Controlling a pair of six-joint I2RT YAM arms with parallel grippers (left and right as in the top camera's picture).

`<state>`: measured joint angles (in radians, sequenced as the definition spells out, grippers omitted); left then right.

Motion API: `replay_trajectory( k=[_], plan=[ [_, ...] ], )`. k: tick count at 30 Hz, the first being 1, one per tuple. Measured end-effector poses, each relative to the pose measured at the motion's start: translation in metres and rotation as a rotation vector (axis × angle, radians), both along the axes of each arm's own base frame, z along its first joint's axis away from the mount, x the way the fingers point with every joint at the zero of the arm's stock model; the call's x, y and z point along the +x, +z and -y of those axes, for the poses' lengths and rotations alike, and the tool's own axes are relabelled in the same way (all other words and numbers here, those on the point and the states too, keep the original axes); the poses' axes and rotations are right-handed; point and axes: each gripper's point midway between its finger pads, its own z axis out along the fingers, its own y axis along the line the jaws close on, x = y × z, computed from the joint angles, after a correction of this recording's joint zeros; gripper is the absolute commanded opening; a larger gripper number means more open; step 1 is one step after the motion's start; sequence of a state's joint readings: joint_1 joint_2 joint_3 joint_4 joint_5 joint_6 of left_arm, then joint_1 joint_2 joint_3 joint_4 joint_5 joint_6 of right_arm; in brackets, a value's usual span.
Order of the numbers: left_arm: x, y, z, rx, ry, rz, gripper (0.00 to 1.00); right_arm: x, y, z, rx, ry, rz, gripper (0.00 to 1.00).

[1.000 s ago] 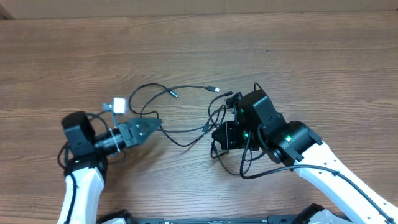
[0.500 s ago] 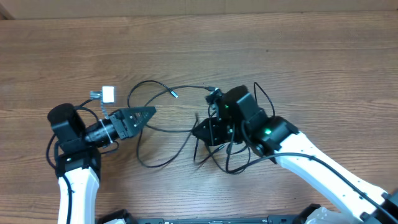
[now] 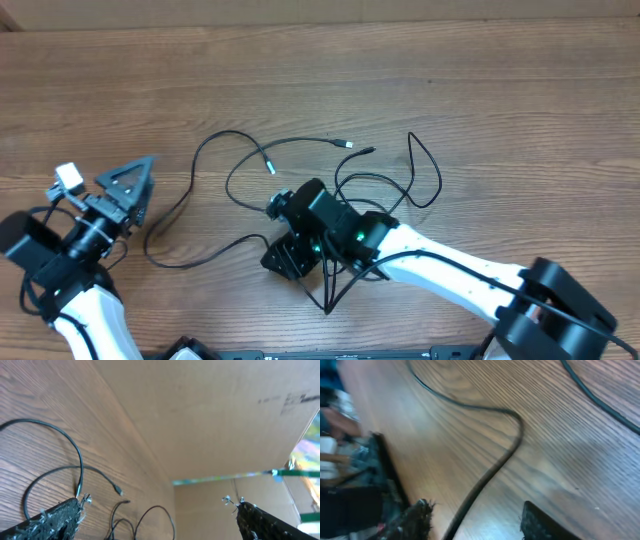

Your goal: Untangle cables

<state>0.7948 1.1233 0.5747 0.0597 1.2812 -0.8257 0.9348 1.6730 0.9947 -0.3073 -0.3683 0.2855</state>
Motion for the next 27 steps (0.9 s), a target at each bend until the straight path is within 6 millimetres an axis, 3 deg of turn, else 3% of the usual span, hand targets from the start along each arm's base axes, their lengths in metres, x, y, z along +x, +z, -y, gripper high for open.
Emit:
replay_trajectory(
  k=[3, 7, 19, 23, 27],
  plan=[
    [-0.003, 0.001, -0.004, -0.015, 0.008, 0.001, 1.0, 0.011, -0.011, 0.006, -0.042, -0.035, 0.026, 0.76],
    [-0.004, 0.002, -0.003, -0.019, 0.0, 0.004, 1.0, 0.026, -0.009, 0.008, -0.041, -0.064, 0.075, 0.86],
    [-0.004, 0.002, -0.001, 0.014, -0.013, 0.024, 1.0, 0.049, 0.011, -0.009, 0.031, 0.051, 0.328, 0.89],
    [-0.004, 0.002, -0.001, 0.017, -0.013, 0.026, 1.0, 0.046, -0.002, -0.016, 0.032, 0.084, 0.319, 0.87],
    [-0.004, 0.002, -0.002, 0.018, -0.013, 0.026, 0.99, 0.026, -0.033, -0.027, 0.004, 0.151, 0.273, 0.81]
  ],
)
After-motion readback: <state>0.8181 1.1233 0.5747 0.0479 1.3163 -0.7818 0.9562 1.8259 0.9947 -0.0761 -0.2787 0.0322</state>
